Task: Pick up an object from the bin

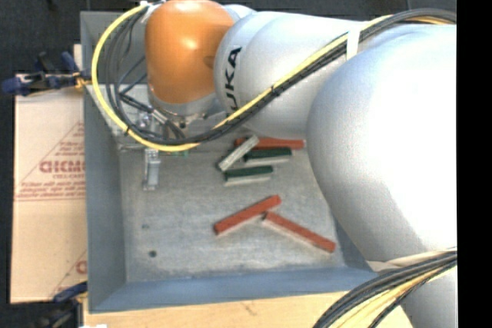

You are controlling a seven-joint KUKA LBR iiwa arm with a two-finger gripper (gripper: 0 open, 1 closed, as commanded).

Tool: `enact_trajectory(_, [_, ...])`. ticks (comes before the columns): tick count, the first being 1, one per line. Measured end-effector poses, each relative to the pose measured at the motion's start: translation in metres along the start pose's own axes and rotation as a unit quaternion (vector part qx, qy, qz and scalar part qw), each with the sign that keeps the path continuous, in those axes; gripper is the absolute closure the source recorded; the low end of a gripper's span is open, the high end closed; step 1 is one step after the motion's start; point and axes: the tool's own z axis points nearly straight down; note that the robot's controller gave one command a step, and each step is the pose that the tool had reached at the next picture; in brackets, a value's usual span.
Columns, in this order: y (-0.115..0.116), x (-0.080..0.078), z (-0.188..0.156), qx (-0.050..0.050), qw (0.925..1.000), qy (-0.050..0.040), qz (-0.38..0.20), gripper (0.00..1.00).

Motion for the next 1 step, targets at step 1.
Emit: enact_trajectory(1, [-0.1455, -0.0022, 0.0918, 0.0, 0.9928, -0.0043, -0.119, 0.0])
